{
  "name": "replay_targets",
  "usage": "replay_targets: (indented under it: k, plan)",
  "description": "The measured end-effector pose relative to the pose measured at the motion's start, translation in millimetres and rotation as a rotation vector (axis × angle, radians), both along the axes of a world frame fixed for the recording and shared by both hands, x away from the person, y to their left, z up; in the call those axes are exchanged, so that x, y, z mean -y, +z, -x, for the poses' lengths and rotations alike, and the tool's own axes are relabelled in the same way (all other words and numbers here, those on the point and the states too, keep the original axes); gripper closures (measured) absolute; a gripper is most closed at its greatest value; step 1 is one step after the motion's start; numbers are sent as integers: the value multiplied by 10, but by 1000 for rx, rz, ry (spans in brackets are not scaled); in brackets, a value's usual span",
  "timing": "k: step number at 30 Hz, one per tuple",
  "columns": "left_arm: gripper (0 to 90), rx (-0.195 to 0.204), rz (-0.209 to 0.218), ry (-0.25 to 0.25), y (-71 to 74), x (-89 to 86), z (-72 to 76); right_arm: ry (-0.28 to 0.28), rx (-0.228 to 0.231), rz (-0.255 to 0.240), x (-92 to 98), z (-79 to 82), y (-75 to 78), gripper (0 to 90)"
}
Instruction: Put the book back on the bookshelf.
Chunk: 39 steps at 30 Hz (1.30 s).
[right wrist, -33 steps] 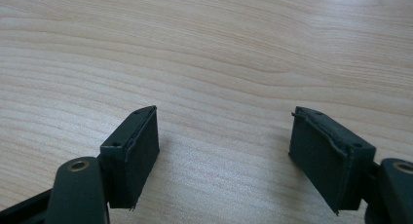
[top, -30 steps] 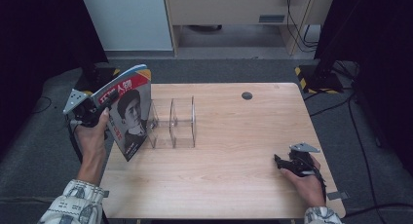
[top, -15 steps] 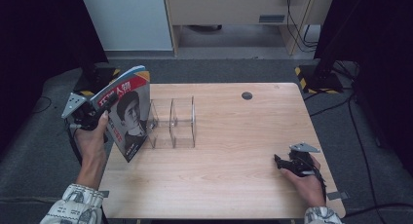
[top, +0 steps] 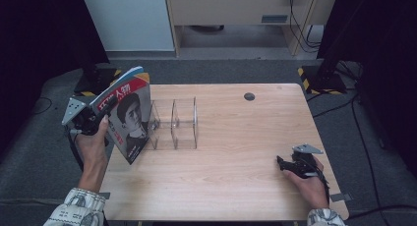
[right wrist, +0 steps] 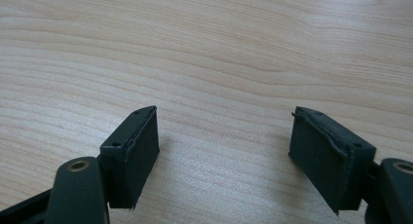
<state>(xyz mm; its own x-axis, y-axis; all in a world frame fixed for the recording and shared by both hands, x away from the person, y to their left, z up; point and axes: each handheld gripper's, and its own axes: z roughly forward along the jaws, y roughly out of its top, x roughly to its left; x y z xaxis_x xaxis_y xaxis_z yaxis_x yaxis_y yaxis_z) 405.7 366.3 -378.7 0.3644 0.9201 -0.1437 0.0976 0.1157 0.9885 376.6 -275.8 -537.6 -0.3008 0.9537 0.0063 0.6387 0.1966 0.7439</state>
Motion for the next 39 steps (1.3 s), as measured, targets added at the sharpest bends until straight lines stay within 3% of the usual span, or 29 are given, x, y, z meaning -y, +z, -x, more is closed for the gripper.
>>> replay_targets:
  k: [8,21,39]
  plan:
    - [836,-5,42,11,-68,-39,10,0,0,0,0,0,0,263]
    - [777,-37,31,29,-106,-30,45,0,0,0,0,0,0,262]
    - [537,-57,25,40,-134,21,48,1,0,-1,0,0,0,262]
